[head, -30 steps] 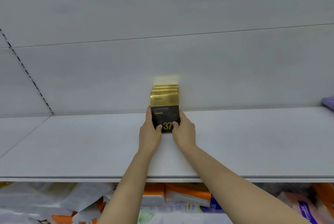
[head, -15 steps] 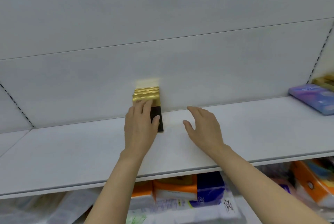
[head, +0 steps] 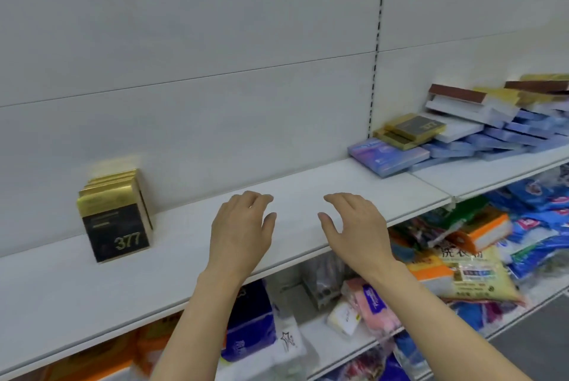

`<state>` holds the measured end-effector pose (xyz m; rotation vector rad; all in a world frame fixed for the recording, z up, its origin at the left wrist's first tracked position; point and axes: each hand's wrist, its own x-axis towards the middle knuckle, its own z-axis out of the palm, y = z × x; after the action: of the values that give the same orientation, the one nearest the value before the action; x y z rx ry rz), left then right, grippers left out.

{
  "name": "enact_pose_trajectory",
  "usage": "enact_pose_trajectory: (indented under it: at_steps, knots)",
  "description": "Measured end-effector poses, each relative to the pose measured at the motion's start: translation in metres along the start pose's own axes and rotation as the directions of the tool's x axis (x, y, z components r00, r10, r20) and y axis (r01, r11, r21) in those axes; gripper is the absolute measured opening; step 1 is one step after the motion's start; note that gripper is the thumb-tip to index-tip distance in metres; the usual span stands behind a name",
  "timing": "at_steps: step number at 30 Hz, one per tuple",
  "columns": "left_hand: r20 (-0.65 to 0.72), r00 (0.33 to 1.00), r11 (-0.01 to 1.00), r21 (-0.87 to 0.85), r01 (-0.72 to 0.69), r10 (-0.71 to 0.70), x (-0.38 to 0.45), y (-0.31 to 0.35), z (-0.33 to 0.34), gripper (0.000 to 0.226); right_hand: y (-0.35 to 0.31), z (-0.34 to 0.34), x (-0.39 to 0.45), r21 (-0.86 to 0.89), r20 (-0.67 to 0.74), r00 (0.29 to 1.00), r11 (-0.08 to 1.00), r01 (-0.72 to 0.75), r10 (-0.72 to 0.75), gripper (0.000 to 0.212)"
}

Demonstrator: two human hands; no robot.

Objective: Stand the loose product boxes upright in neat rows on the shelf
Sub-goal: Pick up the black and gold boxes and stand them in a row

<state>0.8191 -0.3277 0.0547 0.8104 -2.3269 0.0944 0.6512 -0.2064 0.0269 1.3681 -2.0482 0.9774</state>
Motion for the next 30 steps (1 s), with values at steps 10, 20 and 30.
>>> enact_pose_trajectory:
  at_steps: [10,20,30]
  knots:
    - [0.151,0.985,0.991,-0.12,-0.061,0.079,0.042,0.17,0.075,0.034,0.154,-0.091,-0.015,-0.1,-0.049,0.998,0.994,-0.053,0.048,0.027]
    - [0.23,0.972,0.993,-0.118,-0.016,0.043,0.094,0.27,0.137,0.035,0.275,-0.136,-0.01,-0.167,-0.063,0.996,0.984,-0.067,0.057,0.03]
    - [0.225,0.964,0.946,-0.257,0.199,-0.142,0.203,0.3,0.203,0.033,0.349,-0.122,0.026,-0.2,-0.139,0.989,0.976,-0.084,0.056,0.025]
